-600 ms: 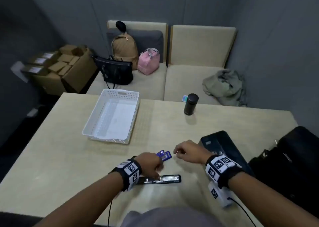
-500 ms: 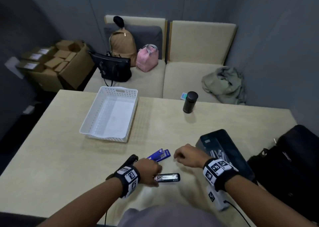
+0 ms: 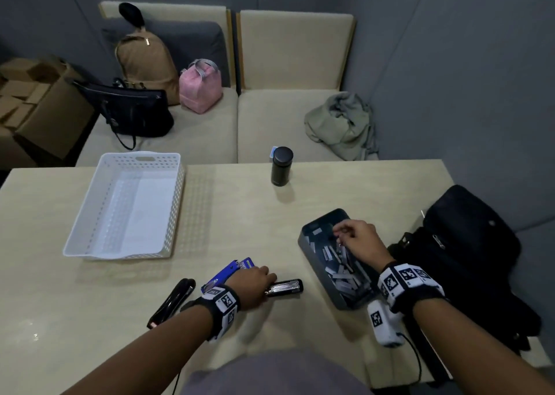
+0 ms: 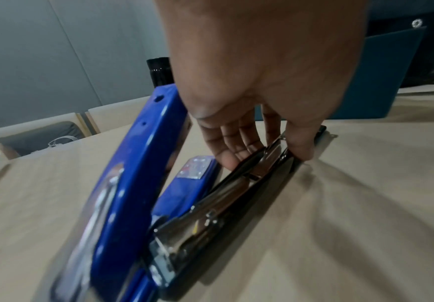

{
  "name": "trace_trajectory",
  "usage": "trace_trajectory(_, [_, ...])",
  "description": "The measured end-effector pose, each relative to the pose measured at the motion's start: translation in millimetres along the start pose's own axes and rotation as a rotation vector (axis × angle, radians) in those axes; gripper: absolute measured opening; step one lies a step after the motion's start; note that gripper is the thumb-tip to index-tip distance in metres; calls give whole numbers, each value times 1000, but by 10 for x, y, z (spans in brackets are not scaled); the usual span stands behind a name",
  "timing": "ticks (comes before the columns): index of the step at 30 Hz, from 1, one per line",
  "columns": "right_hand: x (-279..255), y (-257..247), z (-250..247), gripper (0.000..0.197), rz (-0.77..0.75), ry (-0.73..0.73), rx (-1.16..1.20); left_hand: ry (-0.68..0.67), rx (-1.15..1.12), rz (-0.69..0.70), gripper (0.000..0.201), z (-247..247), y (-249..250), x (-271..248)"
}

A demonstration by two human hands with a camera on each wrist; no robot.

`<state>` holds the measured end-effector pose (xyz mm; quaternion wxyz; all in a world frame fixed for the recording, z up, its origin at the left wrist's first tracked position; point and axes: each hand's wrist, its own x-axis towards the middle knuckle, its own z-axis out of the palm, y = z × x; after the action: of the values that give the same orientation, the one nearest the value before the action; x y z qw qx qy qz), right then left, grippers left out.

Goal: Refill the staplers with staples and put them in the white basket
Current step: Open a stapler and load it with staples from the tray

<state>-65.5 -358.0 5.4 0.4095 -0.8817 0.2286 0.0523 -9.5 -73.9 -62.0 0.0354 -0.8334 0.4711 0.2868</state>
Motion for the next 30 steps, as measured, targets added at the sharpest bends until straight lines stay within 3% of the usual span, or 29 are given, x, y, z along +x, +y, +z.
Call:
trace_trajectory(7, [174, 215, 247, 37, 39, -287, -295, 35, -60, -60, 35, -41, 115, 246])
trace_trajectory(13, [390, 138, 434, 33, -109, -344, -426, 104, -288, -152, 45, 101, -23, 175])
trace_trajectory(18, [475, 58, 520, 25, -119, -393, -483, 164, -423, -223, 42, 207, -217, 1])
trace_trajectory(22, [423, 141, 467, 20, -66, -495, -483, 140, -443, -232, 42, 194, -236, -13])
trace_trajectory(25, [340, 229, 391, 5, -30, -514, -515, 97, -410, -198, 42, 116, -177, 80])
trace_trajectory(30, [126, 299, 383, 25, -15, -527, -646, -25, -326, -170, 42, 6, -127, 253])
